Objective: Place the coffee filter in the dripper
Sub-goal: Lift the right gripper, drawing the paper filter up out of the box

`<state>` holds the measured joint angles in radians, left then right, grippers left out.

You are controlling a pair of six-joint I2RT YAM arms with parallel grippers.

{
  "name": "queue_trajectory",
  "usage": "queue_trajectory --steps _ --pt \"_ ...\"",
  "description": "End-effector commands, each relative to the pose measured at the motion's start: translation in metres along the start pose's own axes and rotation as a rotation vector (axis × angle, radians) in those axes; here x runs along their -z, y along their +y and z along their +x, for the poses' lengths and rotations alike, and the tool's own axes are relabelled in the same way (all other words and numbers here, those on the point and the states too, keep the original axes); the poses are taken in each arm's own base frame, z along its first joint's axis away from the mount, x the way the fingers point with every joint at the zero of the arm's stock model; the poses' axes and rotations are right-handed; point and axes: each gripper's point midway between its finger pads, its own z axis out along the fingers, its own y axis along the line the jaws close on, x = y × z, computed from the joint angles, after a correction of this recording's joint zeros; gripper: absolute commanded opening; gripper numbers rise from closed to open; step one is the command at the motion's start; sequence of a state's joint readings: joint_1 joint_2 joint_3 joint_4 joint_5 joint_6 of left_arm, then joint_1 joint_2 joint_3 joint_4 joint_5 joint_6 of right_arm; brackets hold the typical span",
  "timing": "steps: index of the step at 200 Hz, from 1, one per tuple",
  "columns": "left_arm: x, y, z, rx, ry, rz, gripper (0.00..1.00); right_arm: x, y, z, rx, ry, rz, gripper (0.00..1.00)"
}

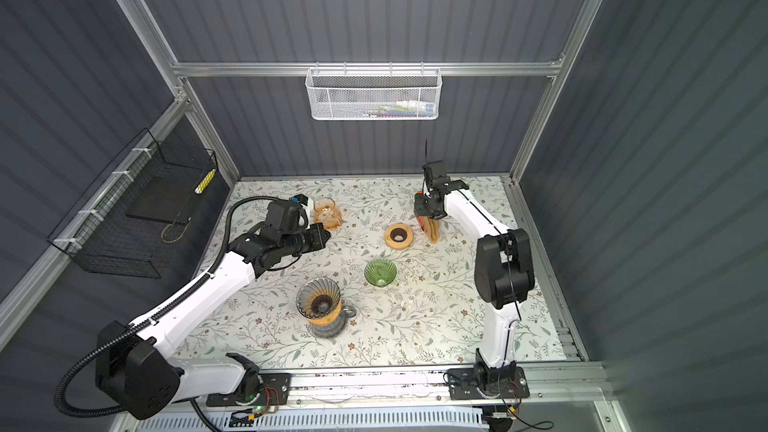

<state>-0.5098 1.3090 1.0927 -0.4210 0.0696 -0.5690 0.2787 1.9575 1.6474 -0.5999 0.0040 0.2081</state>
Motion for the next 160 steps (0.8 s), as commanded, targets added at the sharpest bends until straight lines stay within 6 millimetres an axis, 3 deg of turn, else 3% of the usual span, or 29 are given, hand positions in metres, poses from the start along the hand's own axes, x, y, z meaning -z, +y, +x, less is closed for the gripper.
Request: queue_trajectory --steps 1,85,160 --pt "0.005 -0.001 -0.003 -0.019 -0.019 0.000 0.10 -0.009 0.000 0.009 0.012 0.033 0.010 0.20" --pt "0.006 -0.001 -0.002 -0.021 -0.018 -0.002 0.10 -0.017 -0.001 0.012 0.010 0.046 0.017 0.20" --pt "0.007 0.000 -0.002 -0.020 -0.022 -0.006 0.11 -0.023 -0.003 0.012 0.008 0.054 0.032 0.10"
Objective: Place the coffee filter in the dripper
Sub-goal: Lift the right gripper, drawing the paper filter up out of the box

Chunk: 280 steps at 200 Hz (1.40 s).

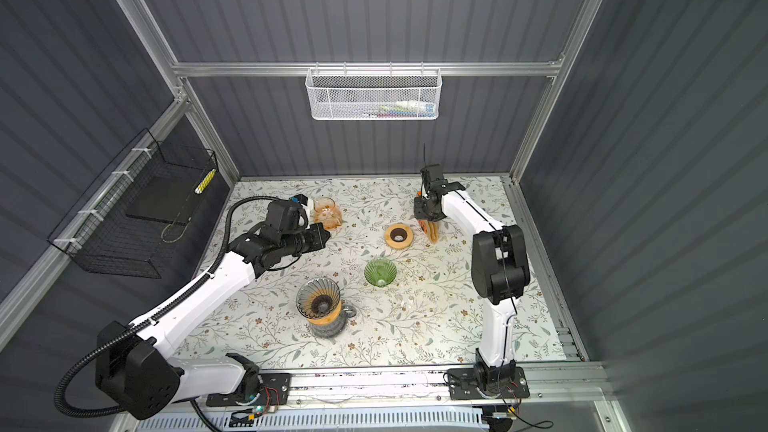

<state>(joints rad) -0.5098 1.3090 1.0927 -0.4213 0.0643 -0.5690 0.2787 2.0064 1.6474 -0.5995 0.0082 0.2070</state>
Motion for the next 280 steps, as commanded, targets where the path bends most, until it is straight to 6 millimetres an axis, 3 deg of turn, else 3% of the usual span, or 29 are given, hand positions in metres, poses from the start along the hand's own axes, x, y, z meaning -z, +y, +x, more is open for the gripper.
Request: queue_trajectory --steps 1,37,85,280 --pt "0.007 0.000 -0.002 -0.019 -0.020 -0.002 0.11 -0.003 0.000 0.000 0.007 0.008 0.019 0.10" --pt "0.008 0.000 -0.001 -0.020 -0.020 -0.001 0.10 0.005 0.000 -0.002 0.010 -0.003 0.024 0.00" --pt "0.008 0.000 -0.001 -0.017 -0.022 -0.001 0.10 0.022 0.004 -0.007 0.023 -0.035 0.020 0.00" --pt "0.011 -0.002 -0.003 -0.022 -0.033 0.009 0.11 0.061 0.007 0.000 0.020 -0.072 0.016 0.00"
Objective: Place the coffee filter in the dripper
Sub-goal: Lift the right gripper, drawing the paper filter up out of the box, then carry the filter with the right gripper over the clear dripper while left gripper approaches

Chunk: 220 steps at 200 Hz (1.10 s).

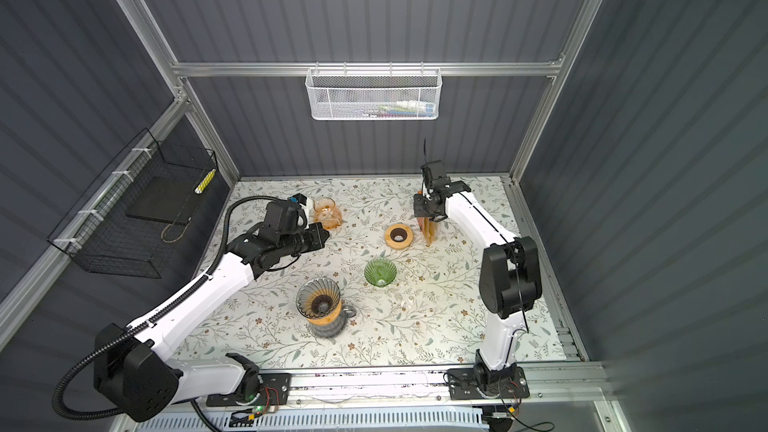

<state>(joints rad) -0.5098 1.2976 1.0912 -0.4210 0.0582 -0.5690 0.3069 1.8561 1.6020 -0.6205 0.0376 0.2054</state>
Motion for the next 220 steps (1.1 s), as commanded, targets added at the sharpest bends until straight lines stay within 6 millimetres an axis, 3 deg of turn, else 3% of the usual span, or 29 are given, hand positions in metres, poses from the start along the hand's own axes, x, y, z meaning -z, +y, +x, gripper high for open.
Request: queue_trajectory --steps 1,146,220 --pt "0.007 -0.002 -0.001 -0.021 -0.020 0.008 0.11 0.008 -0.003 0.008 -0.002 0.014 0.020 0.00" --pt "0.016 -0.002 0.000 -0.030 -0.030 0.018 0.10 0.043 0.023 0.017 0.040 -0.022 0.003 0.00" --pt "0.020 0.000 0.000 -0.041 -0.027 0.003 0.11 0.083 0.042 0.017 0.074 -0.079 -0.037 0.00"
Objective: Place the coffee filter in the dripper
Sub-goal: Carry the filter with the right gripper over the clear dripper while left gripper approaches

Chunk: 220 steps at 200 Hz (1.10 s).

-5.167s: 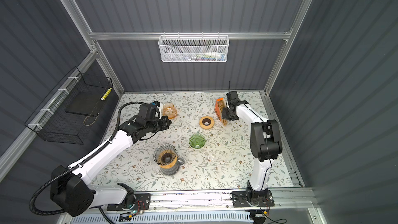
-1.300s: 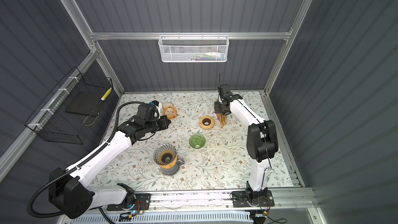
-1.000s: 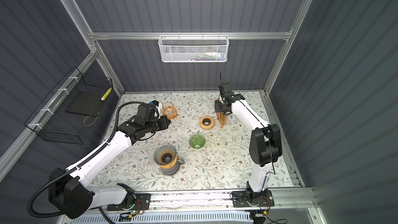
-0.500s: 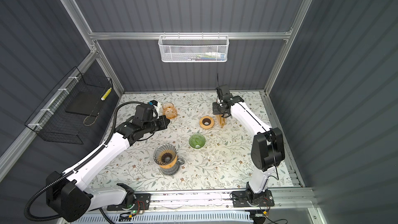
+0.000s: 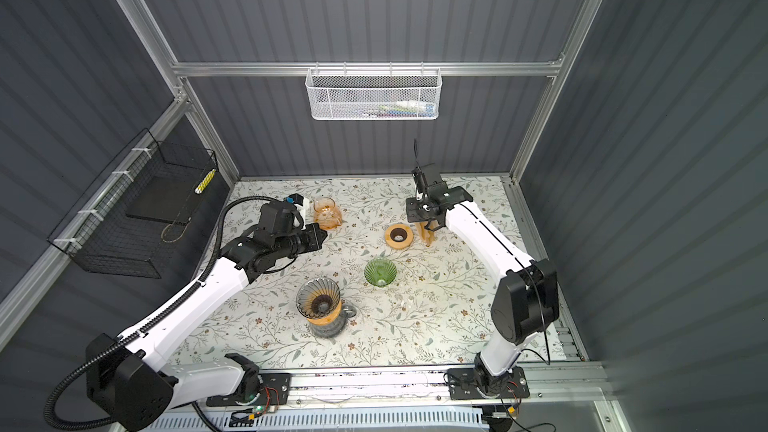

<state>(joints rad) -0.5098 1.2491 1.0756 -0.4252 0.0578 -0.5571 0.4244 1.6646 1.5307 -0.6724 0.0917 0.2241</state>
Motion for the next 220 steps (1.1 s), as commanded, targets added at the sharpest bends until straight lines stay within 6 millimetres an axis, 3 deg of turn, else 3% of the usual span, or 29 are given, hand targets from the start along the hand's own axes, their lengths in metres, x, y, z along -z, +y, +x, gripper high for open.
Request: queue_trajectory --steps 1,45,83,173,220 --pt "0.007 0.002 0.001 -0.026 -0.002 -0.012 0.11 0.019 0.004 0.003 0.003 -0.012 -0.008 0.00" --pt "0.017 0.013 0.007 -0.018 0.002 -0.067 0.10 0.061 0.032 0.009 0.065 -0.064 -0.080 0.00" --pt "0.029 0.022 0.018 0.011 0.045 -0.111 0.10 0.097 0.069 0.017 0.100 -0.106 -0.205 0.00" --pt "0.075 0.047 0.058 0.083 0.168 -0.234 0.10 0.167 0.154 0.066 0.301 -0.081 -0.498 0.00" --pt "0.101 0.062 0.072 0.097 0.213 -0.324 0.10 0.187 0.195 0.087 0.459 -0.060 -0.590 0.00"
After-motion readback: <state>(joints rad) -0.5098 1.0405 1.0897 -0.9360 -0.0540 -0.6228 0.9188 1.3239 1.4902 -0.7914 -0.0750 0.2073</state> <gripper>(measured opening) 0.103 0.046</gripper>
